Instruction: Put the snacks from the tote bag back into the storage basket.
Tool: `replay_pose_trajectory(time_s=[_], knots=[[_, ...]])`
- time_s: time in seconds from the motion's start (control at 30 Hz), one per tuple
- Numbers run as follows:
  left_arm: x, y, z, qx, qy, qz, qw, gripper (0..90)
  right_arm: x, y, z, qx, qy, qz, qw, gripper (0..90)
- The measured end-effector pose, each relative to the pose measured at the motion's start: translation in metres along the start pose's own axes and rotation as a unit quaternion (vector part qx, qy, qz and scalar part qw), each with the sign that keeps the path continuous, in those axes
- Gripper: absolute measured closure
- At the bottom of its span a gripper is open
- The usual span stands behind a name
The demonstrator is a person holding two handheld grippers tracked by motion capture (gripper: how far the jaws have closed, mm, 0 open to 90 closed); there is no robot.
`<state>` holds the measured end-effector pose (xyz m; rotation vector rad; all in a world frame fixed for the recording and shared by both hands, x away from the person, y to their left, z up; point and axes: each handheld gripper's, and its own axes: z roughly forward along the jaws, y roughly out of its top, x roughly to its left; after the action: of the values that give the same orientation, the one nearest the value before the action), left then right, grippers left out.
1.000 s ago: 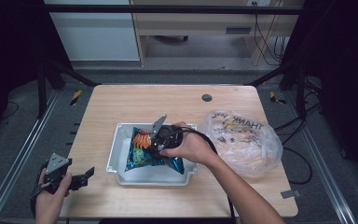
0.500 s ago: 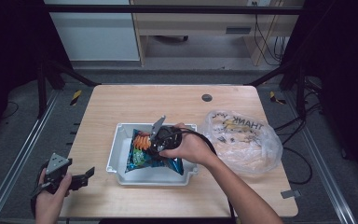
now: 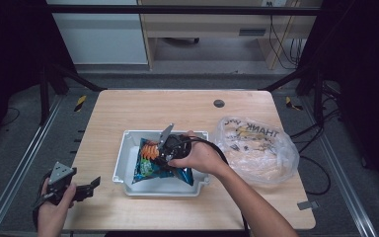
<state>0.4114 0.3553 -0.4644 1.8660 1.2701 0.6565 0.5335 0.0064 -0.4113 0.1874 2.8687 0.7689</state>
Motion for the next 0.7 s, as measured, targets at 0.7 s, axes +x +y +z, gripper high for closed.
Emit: replay_pose_trajectory(time_s=[0.7], knots=[[-0.0005,0.0002,0.0005,0.001,-0.002,0.003,1.0,3.6,-0.0006,-0.0012,0.0064,0.008,-0.001,0.0,1.0,40.6]])
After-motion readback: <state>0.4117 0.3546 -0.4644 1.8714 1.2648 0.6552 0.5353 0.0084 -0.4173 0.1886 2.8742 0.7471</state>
